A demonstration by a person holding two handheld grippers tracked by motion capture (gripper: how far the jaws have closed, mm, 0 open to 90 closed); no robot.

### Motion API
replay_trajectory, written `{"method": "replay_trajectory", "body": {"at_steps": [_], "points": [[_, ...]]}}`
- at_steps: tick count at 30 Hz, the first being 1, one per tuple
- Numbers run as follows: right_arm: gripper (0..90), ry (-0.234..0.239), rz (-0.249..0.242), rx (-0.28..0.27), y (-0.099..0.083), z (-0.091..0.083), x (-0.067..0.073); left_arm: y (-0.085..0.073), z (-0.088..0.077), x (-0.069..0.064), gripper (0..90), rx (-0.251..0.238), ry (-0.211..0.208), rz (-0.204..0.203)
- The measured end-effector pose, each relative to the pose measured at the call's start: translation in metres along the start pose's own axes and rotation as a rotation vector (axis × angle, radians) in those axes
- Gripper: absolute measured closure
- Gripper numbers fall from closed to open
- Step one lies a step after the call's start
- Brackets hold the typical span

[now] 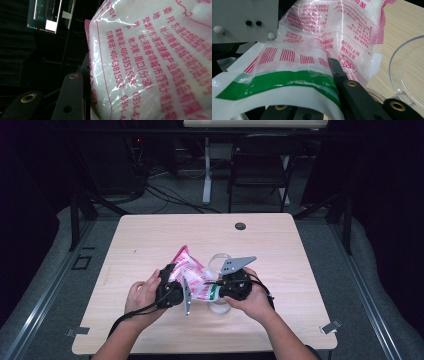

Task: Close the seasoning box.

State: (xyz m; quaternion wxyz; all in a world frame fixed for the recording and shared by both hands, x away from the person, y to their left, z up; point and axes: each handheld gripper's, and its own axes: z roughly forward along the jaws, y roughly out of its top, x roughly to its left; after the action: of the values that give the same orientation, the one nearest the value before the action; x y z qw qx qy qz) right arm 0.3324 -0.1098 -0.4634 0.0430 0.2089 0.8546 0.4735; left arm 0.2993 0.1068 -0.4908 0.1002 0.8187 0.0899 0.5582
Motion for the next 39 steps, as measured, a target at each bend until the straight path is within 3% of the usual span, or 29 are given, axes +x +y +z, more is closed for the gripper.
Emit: {"method": "replay_trajectory", "body": {"at_steps": [22, 39], "points": [[90.0, -0.01, 0.0, 0.005, -0.0017, 0.0001, -0.0018, 0.005, -0.0028, 0.0013, 61.1, 0.006, 0.052, 0.086], [90.0, -0.001, 0.009, 0.01, -0.0038, 0.0005, -0.0043, 0.0076, -0.0054, 0.0011, 61.5, -0.01, 0.119, 0.134]]}}
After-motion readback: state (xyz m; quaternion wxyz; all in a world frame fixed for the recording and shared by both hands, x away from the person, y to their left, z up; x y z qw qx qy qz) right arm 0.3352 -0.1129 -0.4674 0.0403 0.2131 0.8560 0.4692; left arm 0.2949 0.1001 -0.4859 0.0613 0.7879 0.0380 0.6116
